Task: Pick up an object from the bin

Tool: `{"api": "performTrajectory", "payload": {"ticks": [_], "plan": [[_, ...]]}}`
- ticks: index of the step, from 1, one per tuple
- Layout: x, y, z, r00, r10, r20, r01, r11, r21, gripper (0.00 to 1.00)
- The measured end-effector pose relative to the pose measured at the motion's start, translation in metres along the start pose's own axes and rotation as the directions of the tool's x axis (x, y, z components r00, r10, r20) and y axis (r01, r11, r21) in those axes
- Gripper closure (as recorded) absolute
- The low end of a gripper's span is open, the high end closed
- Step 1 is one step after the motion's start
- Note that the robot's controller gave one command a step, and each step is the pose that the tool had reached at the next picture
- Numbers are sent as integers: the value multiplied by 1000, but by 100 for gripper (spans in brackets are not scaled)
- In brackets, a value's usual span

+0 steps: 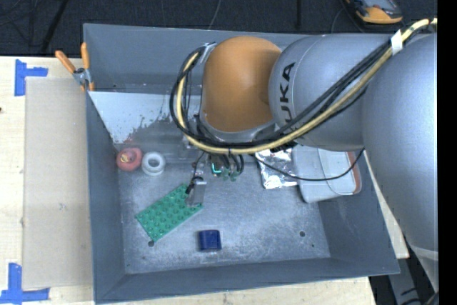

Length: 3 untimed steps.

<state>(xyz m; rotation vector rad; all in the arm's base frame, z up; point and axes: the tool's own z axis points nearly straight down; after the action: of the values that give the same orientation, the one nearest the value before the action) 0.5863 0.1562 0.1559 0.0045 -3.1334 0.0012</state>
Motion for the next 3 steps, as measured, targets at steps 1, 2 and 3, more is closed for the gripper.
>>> {"api": "performTrajectory", "payload": {"ticks": [1,2,3], "plan": [[9,14,89,902,-432,1,432,902,1,0],[19,24,55,792,-611,10,611,792,4,0],[21,4,57,752,-659,6,659,752,4,0]]}}
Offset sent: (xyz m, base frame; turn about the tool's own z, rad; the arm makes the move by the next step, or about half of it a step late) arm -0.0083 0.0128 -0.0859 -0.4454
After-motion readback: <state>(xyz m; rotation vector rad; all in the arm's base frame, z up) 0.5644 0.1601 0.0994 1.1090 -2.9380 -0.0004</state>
